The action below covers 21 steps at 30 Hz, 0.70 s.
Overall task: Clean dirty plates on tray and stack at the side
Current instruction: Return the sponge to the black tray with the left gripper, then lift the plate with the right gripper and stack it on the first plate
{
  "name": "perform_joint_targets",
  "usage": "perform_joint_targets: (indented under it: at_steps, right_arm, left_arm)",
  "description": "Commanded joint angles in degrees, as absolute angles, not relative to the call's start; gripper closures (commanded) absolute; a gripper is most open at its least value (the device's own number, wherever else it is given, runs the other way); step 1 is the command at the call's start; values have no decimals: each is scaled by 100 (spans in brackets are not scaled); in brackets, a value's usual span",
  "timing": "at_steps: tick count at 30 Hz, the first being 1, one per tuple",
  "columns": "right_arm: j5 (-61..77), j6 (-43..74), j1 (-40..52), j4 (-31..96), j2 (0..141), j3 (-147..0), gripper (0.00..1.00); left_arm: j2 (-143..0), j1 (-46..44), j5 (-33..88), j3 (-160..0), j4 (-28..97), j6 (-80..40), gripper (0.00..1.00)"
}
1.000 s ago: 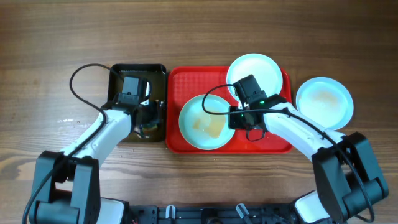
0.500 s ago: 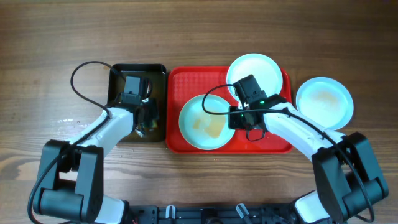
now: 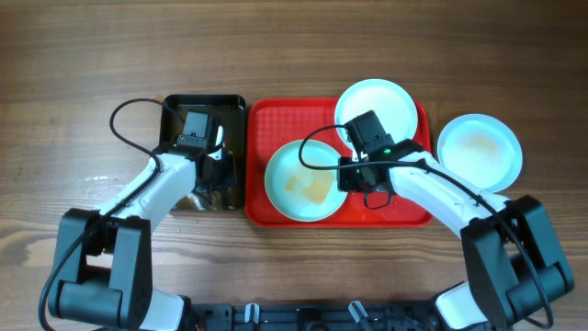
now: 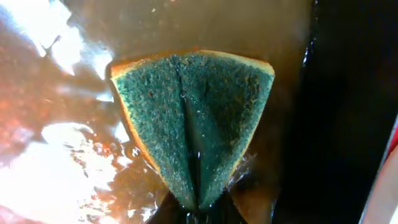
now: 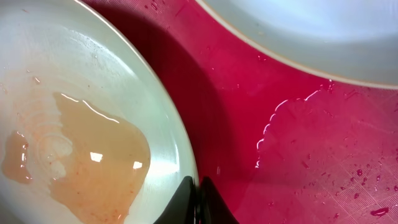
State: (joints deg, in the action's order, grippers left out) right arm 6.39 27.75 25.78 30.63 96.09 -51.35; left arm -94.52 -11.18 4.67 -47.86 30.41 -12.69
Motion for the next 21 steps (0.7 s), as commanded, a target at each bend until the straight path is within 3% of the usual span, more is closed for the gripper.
perform_joint_targets:
  at_steps: [1,2,3,4,5,7,11,14,18,21]
  right_arm:
    - [602,2698,2587,3079,9535,-5111,94]
    - [602,2696,2587,3074,9535,-5111,94]
    - [604,2698,2587,3072,9535,-5111,94]
    - [604,2698,2587,3072,9535,-5111,93]
    - [604,2698,2587,3070,9535,-5109,86]
    - [733,2698,2587,3065,9544,-5096,81]
    - [954,2716,2587,2919,9688,-4954,81]
    - [1415,2696,2587,2648,9824,-4943,96]
    - [1376,2359,2582,2598,9476,-5037,96]
    - [237,2187,2582,2596,8613,-5096,96]
  left_arm:
    - [-9448,-1111,290,-4772,3022,-1238,96]
    - [-9378,-1111,290,-4814,3030,-1238,93]
    - [-9242,-1111,292,-4862,3026,-1240,71]
    - [-9188,-1111,294,-4866,3028,-1240,62]
    - [-9148,-1111,296,-4866,3081,-1243,52]
    - [-9153,-1111,298,-4866,3249,-1245,51]
    - [-9153,-1111,301,-4864,3393,-1417,51]
    - [-9153,-1111,316,-4864,3393,-1415,49]
    - [-9153,-1111,316,-4864,3391,-1415,47]
    - [-9153,-1111,314,-4864,3391,-1415,46]
